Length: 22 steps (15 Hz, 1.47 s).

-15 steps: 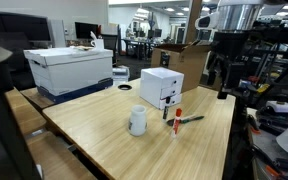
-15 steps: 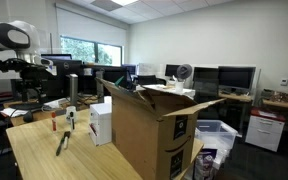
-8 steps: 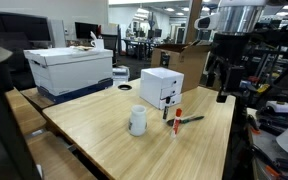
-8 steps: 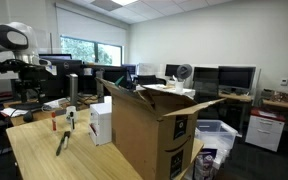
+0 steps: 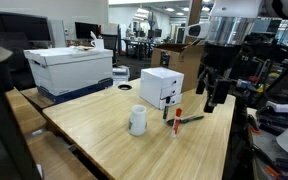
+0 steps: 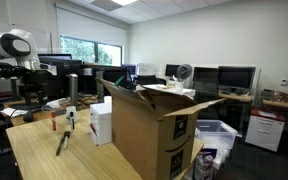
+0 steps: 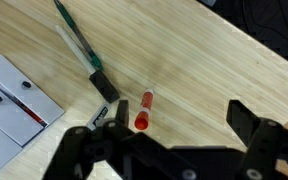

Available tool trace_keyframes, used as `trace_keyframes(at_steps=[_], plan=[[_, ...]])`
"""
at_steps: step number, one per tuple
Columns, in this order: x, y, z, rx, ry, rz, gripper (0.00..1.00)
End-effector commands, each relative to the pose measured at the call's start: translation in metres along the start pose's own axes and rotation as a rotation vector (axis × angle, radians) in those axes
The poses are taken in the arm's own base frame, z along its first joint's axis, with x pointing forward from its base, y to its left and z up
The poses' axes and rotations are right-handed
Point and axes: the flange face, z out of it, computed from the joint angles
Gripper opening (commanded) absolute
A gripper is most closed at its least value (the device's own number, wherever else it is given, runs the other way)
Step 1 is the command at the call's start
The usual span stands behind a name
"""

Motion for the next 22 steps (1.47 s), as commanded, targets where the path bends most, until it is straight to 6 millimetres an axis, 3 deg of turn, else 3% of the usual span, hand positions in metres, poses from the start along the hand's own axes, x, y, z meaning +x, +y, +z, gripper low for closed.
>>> trace_keyframes(at_steps=[1, 8, 22], plan=[[0.019, 0.007, 0.017, 0.017, 0.010, 0.052, 1.00], [0.043, 0.018, 0.049, 0.060, -0.031, 0.101, 1.00], [0.067, 0.023, 0.079, 0.085, -0.068, 0.176, 1.00]])
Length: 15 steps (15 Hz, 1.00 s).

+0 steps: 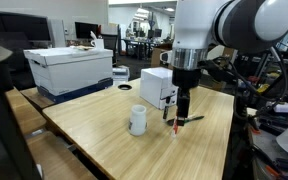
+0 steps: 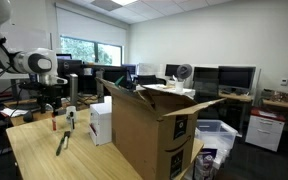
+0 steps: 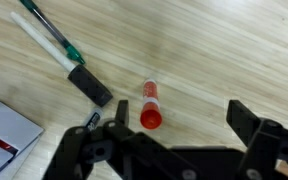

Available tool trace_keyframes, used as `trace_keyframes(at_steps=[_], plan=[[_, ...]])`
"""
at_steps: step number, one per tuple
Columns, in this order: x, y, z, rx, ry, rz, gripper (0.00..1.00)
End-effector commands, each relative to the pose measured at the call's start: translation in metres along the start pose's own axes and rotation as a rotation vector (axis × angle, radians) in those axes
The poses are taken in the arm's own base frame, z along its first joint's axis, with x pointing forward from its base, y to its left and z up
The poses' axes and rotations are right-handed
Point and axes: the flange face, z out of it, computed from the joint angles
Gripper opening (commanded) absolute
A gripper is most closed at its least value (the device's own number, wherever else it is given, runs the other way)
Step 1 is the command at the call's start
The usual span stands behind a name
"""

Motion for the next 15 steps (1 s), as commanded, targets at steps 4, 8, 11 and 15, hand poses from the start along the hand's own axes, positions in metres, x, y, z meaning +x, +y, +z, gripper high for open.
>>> trace_keyframes(at_steps=[4, 8, 11, 15], plan=[[0.013, 0.006, 0.012, 0.001, 0.001, 0.064, 1.00], [0.019, 0.013, 0.016, 0.010, -0.005, 0.097, 1.00], [0.022, 0.018, 0.016, 0.010, -0.004, 0.110, 0.75], [0.020, 0.018, 0.017, 0.008, -0.005, 0.128, 0.57]])
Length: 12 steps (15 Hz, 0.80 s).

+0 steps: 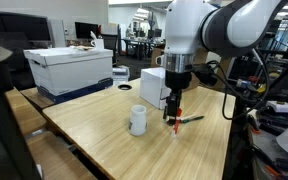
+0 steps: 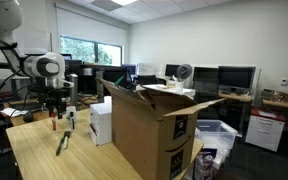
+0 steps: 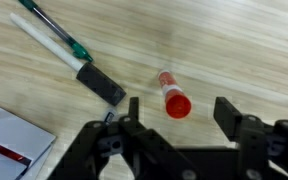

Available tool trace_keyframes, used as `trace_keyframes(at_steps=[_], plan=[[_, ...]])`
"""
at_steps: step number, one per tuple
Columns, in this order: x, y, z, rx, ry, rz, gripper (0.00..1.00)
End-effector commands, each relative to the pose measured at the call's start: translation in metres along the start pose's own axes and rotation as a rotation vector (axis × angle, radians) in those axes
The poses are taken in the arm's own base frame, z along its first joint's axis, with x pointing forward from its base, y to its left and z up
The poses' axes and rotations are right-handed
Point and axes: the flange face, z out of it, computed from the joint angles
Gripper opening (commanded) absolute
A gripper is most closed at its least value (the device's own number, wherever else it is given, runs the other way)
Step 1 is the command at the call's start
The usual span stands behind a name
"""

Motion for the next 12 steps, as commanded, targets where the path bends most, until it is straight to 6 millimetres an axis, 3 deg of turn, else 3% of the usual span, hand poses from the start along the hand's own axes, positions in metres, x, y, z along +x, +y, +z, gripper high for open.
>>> trace_keyframes(at_steps=[1, 5, 6, 7, 12], plan=[[-0.0030, -0.0042, 0.0024, -0.003, 0.014, 0.028, 0.49], [-0.0058, -0.0072, 0.0018, -0.011, 0.016, 0.041, 0.26], [-0.0064, -0.0088, 0.0026, -0.011, 0.014, 0.048, 0.13], [-0.0067, -0.0095, 0.0029, -0.012, 0.013, 0.050, 0.08], [-0.0062, -0.0091, 0.0036, -0.012, 0.008, 0.059, 0.08]])
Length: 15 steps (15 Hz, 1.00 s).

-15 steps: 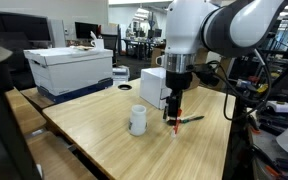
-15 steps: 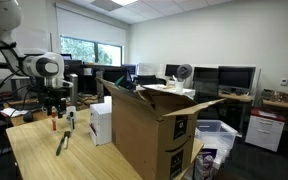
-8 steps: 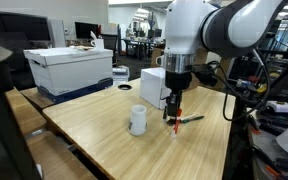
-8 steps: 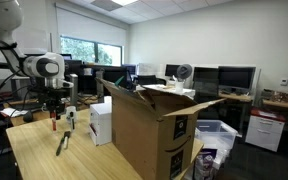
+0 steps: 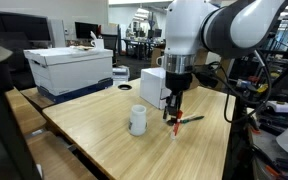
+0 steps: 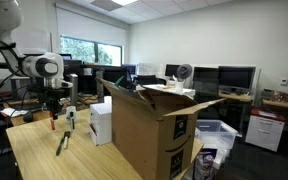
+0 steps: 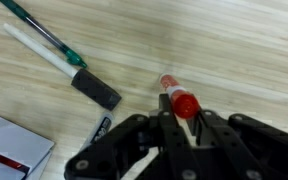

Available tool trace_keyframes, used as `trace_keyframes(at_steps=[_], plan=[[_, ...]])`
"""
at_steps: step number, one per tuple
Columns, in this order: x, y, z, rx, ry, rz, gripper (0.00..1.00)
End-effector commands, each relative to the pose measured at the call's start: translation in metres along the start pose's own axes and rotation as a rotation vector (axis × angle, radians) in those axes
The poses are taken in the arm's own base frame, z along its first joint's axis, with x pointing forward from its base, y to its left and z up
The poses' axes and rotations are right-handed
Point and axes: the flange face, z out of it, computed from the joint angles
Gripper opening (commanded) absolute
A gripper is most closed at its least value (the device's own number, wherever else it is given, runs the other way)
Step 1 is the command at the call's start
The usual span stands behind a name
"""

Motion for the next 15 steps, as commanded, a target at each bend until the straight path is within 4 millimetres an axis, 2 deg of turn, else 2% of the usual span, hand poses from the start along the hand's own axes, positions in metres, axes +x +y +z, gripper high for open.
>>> trace_keyframes(at_steps=[1, 7, 10, 15], plan=[[-0.004, -0.001, 0.002, -0.010, 0.007, 0.018, 0.08], [-0.016, -0.008, -0.010, -0.036, -0.069, 0.010, 0.08], [-0.024, -0.018, -0.022, -0.064, -0.098, -0.020, 0.08], [-0.015, -0.044, -0.053, -0.097, -0.100, -0.068, 0.08]])
